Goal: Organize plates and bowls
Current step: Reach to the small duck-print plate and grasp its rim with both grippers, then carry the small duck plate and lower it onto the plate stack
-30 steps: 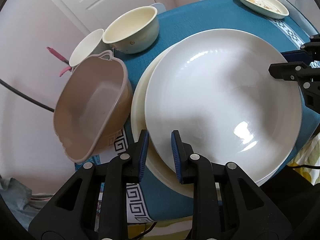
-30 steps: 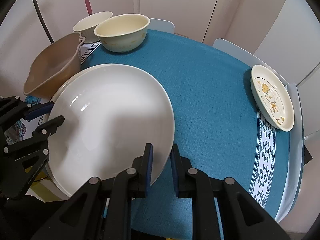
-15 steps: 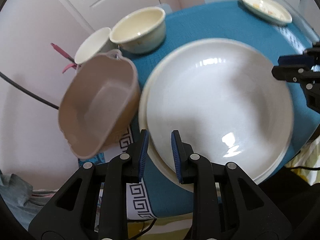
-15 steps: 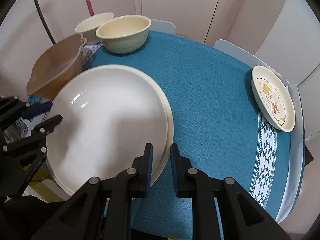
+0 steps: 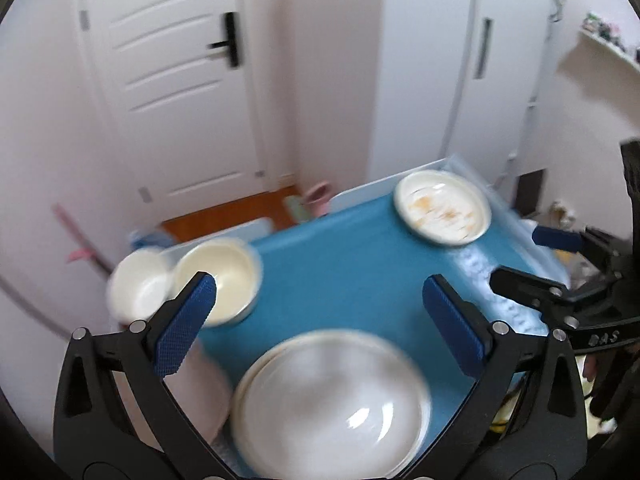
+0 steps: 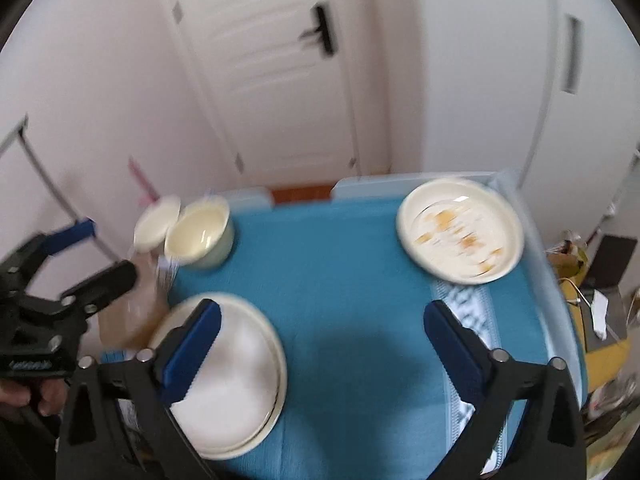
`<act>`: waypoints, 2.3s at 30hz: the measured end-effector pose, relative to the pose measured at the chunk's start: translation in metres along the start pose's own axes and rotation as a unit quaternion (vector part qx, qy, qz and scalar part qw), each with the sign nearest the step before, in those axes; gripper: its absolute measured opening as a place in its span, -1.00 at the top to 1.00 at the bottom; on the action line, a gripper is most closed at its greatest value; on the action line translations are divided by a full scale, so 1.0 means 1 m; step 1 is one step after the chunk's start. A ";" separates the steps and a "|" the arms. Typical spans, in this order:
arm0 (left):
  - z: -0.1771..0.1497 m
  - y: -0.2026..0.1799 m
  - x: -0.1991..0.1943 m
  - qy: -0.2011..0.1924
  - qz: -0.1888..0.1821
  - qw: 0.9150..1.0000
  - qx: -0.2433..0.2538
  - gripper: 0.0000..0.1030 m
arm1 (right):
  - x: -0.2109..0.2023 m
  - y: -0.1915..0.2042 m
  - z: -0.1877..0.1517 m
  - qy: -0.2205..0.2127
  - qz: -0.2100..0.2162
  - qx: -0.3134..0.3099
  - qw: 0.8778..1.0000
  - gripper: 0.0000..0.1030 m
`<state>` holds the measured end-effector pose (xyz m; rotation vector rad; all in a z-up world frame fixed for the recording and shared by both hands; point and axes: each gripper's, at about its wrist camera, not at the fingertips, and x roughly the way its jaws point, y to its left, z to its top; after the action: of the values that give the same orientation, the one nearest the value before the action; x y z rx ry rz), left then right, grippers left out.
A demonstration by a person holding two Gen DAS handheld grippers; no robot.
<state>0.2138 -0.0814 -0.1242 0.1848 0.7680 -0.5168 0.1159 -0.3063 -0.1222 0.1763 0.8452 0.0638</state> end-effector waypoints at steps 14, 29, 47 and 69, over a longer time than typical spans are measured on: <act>0.116 -0.062 0.195 0.114 -0.167 0.979 0.014 -0.96 | 0.038 -0.147 0.049 0.018 -0.028 0.161 0.986 -0.97; 0.075 -0.086 0.325 0.245 -0.152 0.958 0.009 0.45 | 0.150 -0.216 0.006 0.084 -0.004 0.277 0.957 0.32; 0.079 -0.094 0.295 0.215 -0.134 0.967 0.020 0.70 | 0.140 -0.215 0.016 0.061 -0.022 0.258 0.964 0.75; 0.047 -0.024 0.033 0.066 -0.081 0.992 -0.070 0.70 | 0.005 -0.081 0.030 -0.003 0.052 0.113 0.992 0.75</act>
<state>0.2502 -0.1306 -0.1131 0.0252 0.9501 -0.6060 0.1403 -0.3897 -0.1213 0.4331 0.8364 0.0649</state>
